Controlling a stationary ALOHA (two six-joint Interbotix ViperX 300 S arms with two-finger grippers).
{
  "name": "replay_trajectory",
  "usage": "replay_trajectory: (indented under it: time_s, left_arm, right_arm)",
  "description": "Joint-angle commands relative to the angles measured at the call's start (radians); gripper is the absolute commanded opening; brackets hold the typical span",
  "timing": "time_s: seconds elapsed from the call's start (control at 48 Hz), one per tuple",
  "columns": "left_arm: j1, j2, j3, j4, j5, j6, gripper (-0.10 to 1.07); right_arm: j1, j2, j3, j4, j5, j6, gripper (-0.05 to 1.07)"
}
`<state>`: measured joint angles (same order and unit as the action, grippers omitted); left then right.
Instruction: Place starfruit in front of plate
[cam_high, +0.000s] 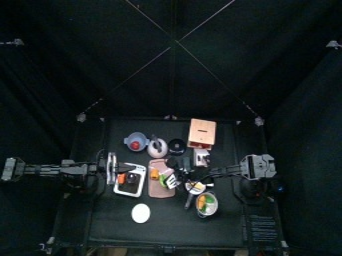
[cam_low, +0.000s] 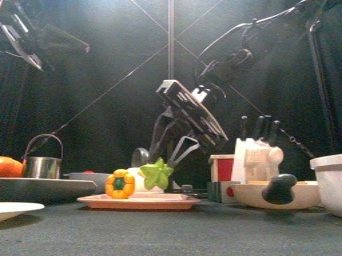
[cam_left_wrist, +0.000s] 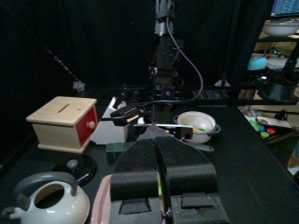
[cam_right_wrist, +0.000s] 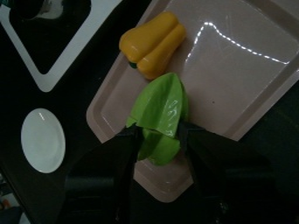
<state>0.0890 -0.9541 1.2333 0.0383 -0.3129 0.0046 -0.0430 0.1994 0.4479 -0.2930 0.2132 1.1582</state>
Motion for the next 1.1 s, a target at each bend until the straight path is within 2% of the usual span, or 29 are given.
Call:
replay_trajectory:
  time_s: [0.0,0.25,0.521,0.646,0.792,0.979,1.083]
  left_arm:
    - [0.003,0.002,-0.014,0.003,-0.009,0.002,0.01]
    - [0.002,0.002,0.005,-0.005,-0.009,-0.008,0.01]
    - [-0.037,0.002,0.02,-0.098,-0.009,-0.009,0.01]
    - [-0.089,0.002,0.025,-0.14,-0.009,-0.008,0.01]
    - [-0.12,0.002,0.035,-0.167,-0.015,-0.009,0.01]
    - [-0.138,0.002,0.063,-0.218,-0.049,-0.009,0.01]
    - [-0.144,0.002,0.071,-0.236,-0.06,-0.009,0.01]
  right_arm:
    - [-0.002,-0.046,-0.009,0.005,-0.003,0.0,0.74]
    - [0.025,-0.071,-0.009,0.048,0.008,0.0,0.74]
    - [0.155,-0.115,-0.012,0.121,0.066,0.003,0.74]
    - [0.224,-0.104,-0.017,0.184,0.071,0.006,0.74]
    - [0.287,-0.081,-0.021,0.259,0.069,0.008,0.74]
    - [0.314,-0.046,-0.049,0.305,0.074,0.008,0.74]
    - [0.319,-0.035,-0.078,0.304,0.118,0.006,0.74]
